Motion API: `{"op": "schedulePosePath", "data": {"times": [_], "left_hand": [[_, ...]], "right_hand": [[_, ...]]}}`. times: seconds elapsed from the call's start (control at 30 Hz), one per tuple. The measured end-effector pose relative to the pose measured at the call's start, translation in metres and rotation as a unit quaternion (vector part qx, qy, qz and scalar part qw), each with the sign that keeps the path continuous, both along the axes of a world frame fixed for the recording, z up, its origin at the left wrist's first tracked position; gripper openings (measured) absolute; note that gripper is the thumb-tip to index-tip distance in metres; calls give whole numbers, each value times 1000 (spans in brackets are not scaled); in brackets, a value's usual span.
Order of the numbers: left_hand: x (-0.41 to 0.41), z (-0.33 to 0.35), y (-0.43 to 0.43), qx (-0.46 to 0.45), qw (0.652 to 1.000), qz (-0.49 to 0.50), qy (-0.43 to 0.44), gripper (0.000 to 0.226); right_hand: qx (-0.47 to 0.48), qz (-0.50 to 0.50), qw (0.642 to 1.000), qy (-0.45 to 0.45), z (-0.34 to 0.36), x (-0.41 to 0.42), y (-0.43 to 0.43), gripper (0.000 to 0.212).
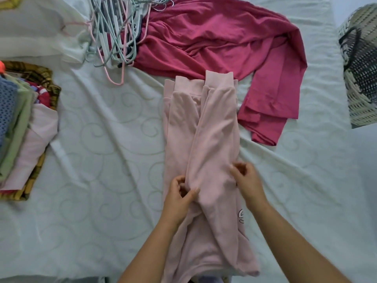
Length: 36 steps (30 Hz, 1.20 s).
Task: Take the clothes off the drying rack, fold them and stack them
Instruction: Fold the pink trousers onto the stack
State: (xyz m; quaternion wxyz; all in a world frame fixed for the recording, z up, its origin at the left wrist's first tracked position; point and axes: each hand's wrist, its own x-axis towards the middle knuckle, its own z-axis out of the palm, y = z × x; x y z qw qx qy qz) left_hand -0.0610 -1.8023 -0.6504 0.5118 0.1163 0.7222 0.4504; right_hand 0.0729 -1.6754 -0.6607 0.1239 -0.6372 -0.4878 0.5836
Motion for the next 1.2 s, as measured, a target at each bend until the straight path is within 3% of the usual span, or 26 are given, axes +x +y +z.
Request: {"op": "schedulePosePath", "data": {"times": [0.07, 0.1, 0.2, 0.3, 0.37, 0.5, 0.6, 0.67, 0.77, 0.83, 0.9, 0.97, 1.07, 1.13, 1.2], "left_hand": [[4, 6, -11, -3, 999, -8, 36, 37], [6, 7, -20, -26, 995, -16, 95, 39], [14, 5, -57, -168, 950, -9, 263, 50], [34, 4, -97, -265, 944, 9, 194, 44], [47, 2, -113, -244, 962, 2, 118, 31], [52, 5, -125, -200, 973, 20, 109, 10], [54, 5, -132, -183, 978, 63, 76, 14], [56, 2, -139, -181, 981, 67, 33, 16], [60, 5, -150, -182, 981, 69, -19, 30], [62, 14, -158, -177, 981, 80, -25, 26], [64, 22, -172, -165, 982, 84, -21, 28], [64, 35, -187, -166, 984, 67, 4, 47], [57, 53, -198, -170, 984, 47, 10, 52], [46, 65, -184, -141, 987, 75, -5, 51], [28, 82, -151, -94, 988, 121, -26, 24]], "right_hand": [[-4, 36, 998, -50, 13, 26, -44, 17], [-9, 58, 996, -72, 17, 38, -62, 17], [-35, 138, 982, -123, 17, 64, -96, 22], [-61, 188, 963, -183, 14, 83, -109, 20], [-58, 177, 965, -187, 15, 96, -111, 22], [3, 172, 963, -206, 18, 114, -108, 25], [81, 153, 967, -187, 17, 109, -113, 17], [21, 113, 979, -170, 18, 100, -121, 30], [-103, 92, 984, -113, 27, 94, -130, 19], [-131, 90, 983, -90, 35, 103, -134, 19], [-137, 101, 980, -99, 49, 117, -137, 38], [-165, 134, 970, -114, 66, 132, -140, 69], [-198, 150, 965, -83, 82, 150, -138, 101], [-208, 115, 970, -55, 96, 142, -124, 92], [-195, 51, 979, -13, 107, 122, -101, 56]]}}
